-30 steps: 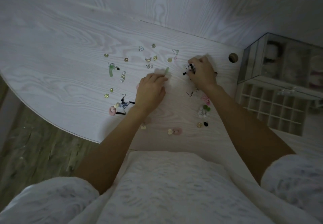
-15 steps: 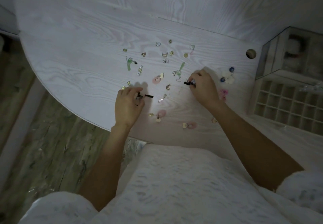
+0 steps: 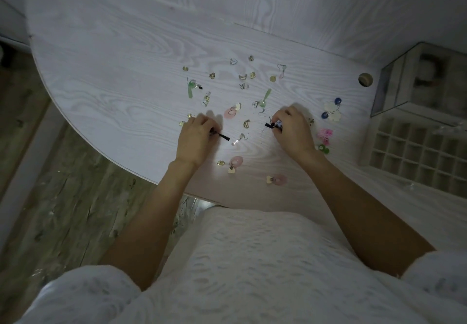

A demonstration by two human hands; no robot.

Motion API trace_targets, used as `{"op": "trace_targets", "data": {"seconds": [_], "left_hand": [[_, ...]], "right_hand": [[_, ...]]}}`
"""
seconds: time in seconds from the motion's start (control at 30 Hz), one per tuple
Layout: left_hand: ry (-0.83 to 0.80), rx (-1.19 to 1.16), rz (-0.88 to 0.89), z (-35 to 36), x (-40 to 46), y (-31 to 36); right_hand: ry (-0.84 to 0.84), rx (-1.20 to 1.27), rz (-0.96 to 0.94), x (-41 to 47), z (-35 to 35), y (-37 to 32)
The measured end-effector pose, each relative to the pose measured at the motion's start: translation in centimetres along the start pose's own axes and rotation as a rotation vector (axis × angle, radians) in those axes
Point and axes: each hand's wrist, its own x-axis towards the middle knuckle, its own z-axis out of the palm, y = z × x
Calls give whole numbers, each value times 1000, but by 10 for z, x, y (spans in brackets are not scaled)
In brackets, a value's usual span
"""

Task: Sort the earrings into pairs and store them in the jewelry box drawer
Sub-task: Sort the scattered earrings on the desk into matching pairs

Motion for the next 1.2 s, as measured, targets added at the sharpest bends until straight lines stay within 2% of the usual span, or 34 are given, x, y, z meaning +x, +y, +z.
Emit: {"op": "trace_targets", "data": {"seconds": [0.07,0.2,0.37,0.63,0.83,1.0,1.2], "left_hand": [[-17,-41,81,1,0,4],[44,-78,44,1,-5,4],[-17,105,-22,1,-2,4],[-72,198,-3,0,0,12],[-47,299,2,1,-34,8],[-66,127,-44,8,-48,22],[-176,55,31,18,-15,57]], "right_hand": [[3,0,4,0,0,0],[7,5,12,1,1,0],[13,13,12,1,0,-1],[14,16,-2,-2,2,-1],[17,33,6,-8,3,-1],[2,37,6,-16,3,-4],[20,9,56,-25,4,-6]]}}
